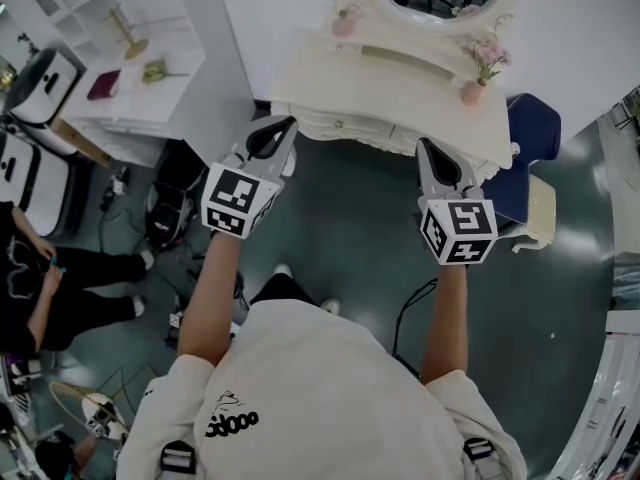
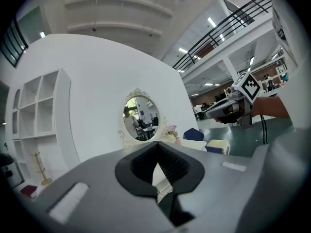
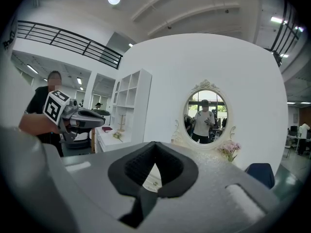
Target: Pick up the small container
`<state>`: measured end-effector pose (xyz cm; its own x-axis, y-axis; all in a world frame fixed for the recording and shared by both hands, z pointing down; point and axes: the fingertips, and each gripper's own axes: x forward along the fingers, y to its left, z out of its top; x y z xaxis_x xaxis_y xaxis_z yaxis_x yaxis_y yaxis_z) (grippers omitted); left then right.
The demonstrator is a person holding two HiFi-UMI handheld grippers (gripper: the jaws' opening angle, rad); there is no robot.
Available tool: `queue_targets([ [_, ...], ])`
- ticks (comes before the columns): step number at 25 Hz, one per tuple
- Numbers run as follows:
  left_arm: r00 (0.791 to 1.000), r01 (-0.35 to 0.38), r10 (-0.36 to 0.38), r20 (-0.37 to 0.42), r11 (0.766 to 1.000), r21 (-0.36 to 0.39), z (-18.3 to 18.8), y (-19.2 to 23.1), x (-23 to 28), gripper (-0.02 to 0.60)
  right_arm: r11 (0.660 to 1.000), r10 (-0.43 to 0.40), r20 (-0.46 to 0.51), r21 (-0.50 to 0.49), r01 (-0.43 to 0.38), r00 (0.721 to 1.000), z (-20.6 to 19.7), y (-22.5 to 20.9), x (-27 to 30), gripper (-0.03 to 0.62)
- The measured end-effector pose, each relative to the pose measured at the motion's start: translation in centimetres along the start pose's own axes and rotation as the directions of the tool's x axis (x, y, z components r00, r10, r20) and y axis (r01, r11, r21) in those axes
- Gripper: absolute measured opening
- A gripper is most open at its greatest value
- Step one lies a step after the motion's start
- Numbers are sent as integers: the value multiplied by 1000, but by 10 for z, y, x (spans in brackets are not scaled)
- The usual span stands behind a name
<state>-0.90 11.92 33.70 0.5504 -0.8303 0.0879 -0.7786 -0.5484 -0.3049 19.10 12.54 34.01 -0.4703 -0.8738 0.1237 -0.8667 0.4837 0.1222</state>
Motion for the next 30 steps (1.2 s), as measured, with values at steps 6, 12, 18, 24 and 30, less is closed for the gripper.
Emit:
queue_targets([
  [6, 1000, 6, -6, 7, 1000, -1, -1, 3, 29, 17, 1000, -13, -4, -5, 13, 1000, -5, -23, 17, 2],
  [12, 1000, 21, -21, 19, 1000, -16, -14, 28, 70, 17, 999, -36, -10, -15, 36, 999, -7, -42, 57, 2],
  [18, 999, 39, -38, 37, 999, -19, -24, 86, 136, 17, 996, -88, -8, -13, 88, 996, 4, -79, 127, 2],
  [24, 996, 72, -71, 49, 997, -24, -24, 153, 201, 17, 995, -102, -17, -13, 101, 995, 25, -100, 208, 3],
  [30, 994, 102, -101, 48, 994, -22, -36, 208, 252, 17, 994, -112, -48, 11, 113, 993, 29, -115, 278, 2],
])
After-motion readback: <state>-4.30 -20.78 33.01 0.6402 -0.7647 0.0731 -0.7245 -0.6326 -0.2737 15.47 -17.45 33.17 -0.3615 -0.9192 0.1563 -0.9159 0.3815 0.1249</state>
